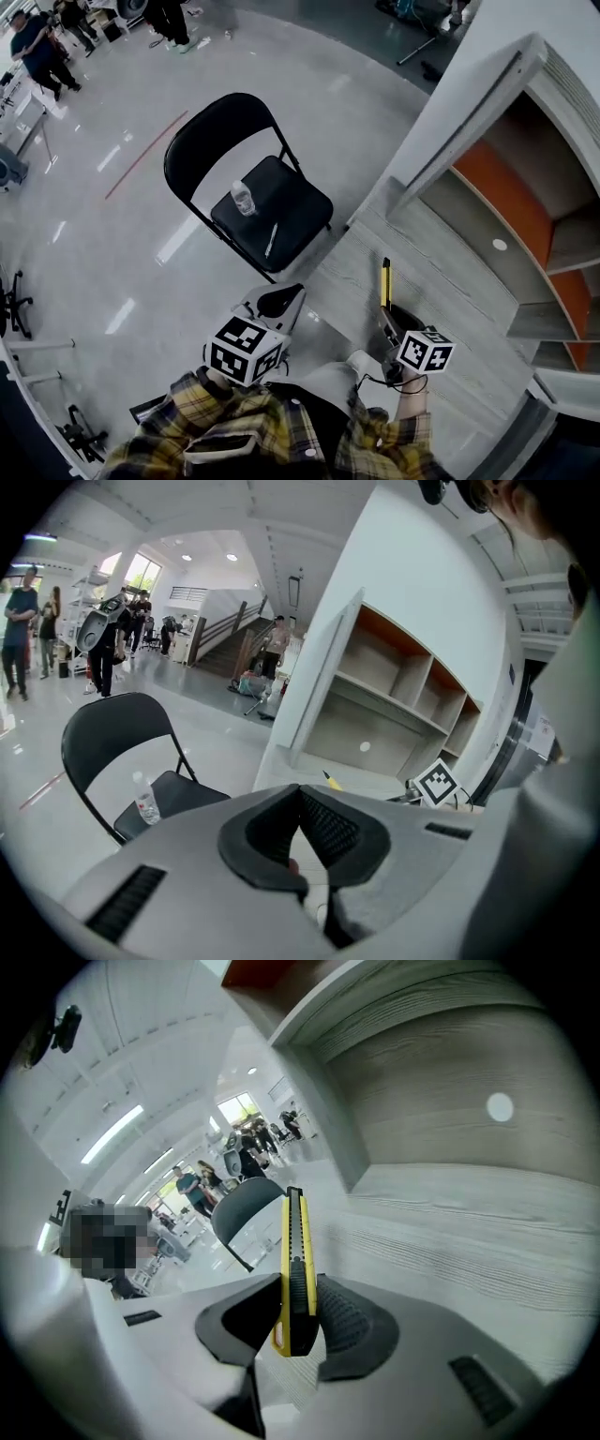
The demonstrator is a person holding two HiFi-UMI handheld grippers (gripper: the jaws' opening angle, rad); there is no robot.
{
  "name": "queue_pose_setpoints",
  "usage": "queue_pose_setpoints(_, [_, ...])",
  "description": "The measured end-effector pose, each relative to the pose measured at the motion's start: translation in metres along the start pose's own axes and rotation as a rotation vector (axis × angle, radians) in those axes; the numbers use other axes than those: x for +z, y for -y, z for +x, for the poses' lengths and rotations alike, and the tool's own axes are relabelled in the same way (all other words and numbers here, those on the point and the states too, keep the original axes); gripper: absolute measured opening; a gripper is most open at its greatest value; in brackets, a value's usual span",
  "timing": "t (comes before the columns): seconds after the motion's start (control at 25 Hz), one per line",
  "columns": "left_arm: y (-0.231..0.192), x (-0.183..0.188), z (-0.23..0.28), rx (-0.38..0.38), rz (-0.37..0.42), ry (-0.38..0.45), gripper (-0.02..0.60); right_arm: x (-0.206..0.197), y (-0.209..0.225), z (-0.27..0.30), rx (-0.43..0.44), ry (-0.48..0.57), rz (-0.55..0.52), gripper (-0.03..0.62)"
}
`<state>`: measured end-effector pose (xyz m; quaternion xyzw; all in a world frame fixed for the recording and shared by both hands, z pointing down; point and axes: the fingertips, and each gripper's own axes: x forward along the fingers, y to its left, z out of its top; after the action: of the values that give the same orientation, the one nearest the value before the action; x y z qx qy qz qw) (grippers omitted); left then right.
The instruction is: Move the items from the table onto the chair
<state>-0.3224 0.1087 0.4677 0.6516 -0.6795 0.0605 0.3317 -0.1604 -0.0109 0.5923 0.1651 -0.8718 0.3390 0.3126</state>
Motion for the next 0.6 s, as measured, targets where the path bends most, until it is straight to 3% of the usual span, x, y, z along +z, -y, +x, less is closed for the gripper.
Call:
queue_pose_setpoints(0.2, [-0.082,0.001,-0.031,0.05,-0.034,0.009,0.003,0.018,-0.087,0.085,0.088,-0.064,-0.082,0.127])
queue_pose_setpoints(0.36, [-0.132,-0.01,-0.053,0.113,-0.113,0.024,0.003,0.026,-0.148,0.147,0.156,-0.118,-0.11,0.127])
queue_pose_setpoints(0.6, [-0.189,-0.034,-0.062,0.18,-0.23,0.036,0.003,0.023,-0.204,0.241,0.179,-0.197,-0.181,0.127])
